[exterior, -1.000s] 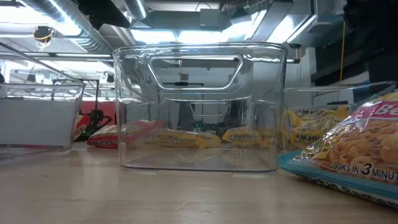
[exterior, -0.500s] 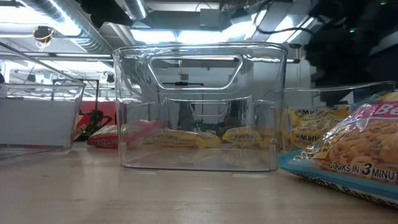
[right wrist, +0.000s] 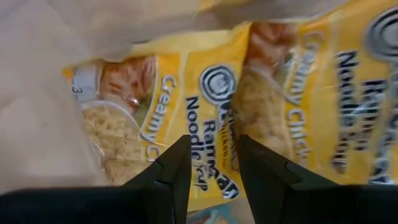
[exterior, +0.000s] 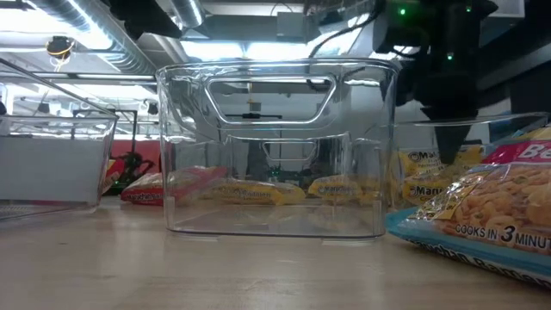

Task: Sort Maruchan noodles
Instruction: Put the yellow noodle pack into the right transparent bin

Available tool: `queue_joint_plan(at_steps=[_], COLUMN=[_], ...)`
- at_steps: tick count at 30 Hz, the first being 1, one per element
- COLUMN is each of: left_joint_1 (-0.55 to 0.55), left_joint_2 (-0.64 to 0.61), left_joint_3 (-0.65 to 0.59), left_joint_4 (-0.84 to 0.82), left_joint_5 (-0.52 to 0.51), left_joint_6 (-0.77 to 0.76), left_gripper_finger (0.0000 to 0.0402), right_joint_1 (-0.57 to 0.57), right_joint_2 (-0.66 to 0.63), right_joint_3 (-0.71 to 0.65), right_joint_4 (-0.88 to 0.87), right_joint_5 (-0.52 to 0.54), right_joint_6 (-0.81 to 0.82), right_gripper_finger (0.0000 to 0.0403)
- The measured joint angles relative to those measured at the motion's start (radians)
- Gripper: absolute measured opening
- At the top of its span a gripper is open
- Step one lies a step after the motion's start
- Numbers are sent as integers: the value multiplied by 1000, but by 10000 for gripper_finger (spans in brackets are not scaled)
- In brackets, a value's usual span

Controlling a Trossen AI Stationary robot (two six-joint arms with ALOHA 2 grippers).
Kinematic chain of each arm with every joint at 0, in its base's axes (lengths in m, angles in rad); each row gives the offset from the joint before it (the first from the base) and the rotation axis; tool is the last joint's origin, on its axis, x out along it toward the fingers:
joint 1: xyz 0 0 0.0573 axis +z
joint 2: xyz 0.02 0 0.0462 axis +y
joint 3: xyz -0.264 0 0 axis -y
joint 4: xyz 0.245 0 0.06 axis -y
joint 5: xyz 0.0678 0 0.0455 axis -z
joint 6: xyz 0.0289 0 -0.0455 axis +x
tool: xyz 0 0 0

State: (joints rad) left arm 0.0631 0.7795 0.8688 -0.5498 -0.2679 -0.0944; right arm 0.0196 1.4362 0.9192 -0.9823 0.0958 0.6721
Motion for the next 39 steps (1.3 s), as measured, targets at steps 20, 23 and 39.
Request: queue_joint_plan(at_steps=[20,23,39], left_joint_1=[0,0,0], left_joint_2=[0,0,0], left_joint_3=[0,0,0], left_joint_4=[-3,-3,-3], left_joint_5=[0,0,0], left_joint_6=[0,0,0], left_gripper_finger=[0,0,0], right_joint_1=[-2,-1,0], right_joint_2=[6,6,6], right_joint_3=[0,0,-19], right_joint_4=[16,50,14], right_joint_5=[-85,-87,-35], right_joint_6=[3,3,82], right_gripper_finger=[129,129,129])
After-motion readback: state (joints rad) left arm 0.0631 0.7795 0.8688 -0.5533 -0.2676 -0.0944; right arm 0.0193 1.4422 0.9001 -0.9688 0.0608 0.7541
